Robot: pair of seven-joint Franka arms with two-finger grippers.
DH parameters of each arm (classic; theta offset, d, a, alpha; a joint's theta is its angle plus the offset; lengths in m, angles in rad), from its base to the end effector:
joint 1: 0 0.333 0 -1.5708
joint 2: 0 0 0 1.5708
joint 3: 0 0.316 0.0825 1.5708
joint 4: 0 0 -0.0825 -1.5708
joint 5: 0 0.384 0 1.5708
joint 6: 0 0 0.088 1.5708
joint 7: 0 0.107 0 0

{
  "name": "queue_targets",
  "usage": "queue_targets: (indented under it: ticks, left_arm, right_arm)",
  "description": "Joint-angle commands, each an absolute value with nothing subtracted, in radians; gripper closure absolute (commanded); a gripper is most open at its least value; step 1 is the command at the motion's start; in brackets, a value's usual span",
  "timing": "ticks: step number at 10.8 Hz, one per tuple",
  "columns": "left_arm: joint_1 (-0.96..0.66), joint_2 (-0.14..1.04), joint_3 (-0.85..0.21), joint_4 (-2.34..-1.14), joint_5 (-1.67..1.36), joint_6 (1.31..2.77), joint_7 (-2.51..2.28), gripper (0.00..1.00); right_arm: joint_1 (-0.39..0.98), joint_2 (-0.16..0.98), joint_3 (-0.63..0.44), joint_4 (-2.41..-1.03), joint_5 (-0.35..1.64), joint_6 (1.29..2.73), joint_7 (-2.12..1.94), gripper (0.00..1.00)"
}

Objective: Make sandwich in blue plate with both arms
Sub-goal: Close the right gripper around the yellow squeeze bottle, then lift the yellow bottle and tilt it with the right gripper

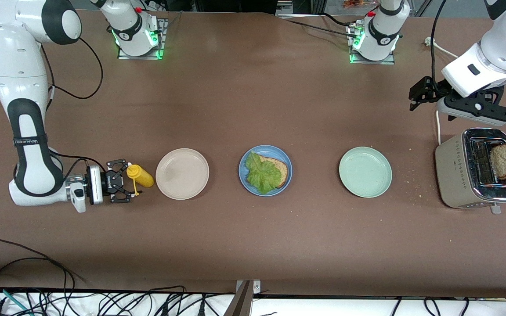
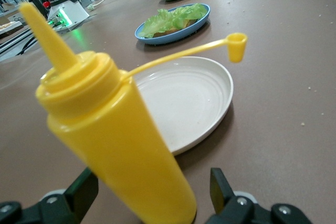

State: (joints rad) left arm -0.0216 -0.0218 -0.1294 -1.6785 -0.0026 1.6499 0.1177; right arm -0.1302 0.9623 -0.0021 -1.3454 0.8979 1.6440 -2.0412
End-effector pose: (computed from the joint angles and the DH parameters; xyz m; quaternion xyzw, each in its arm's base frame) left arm 0.5461 -0.0841 0.5923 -0.9910 0.1338 0.0035 0.0002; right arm 0.6795 -0.0110 0.1383 -0.6321 -0.5966 -0.2157 0.4450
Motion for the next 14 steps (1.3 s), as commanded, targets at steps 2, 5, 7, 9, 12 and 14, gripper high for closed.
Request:
queue_targets:
  ticks: [2,5,7,9,12,14]
  left_arm:
    - [-0.029,-0.025,-0.126,-1.669,0.005,1.638,0.11,0.0]
    - [-0.029,-0.025,-0.124,-1.669,0.005,1.638,0.11,0.0]
    - [-0.029,-0.025,-0.126,-1.669,0.005,1.638,0.11,0.0]
    - [-0.029,-0.025,-0.126,-1.669,0.005,1.638,0.11,0.0]
    - [-0.029,-0.025,-0.126,-1.669,0.005,1.638,0.11,0.0]
    - [-0.029,-0.025,-0.126,-1.669,0.005,1.638,0.11,0.0]
  right_arm:
    - [-0.115,0.966,0.009,-1.358,0.953,1.701,-2.056,0.82]
    - [-0.11,0.96,0.009,-1.358,0.94,1.712,-2.039,1.0]
    - [-0.104,0.931,0.009,-1.364,0.907,1.747,-2.005,1.0]
    - [-0.094,0.847,0.012,-1.411,0.83,1.772,-1.877,1.0]
    - [-0.045,0.757,0.012,-1.443,0.717,1.776,-1.63,1.0]
    - [0.023,0.712,0.012,-1.437,0.613,1.776,-1.441,1.0]
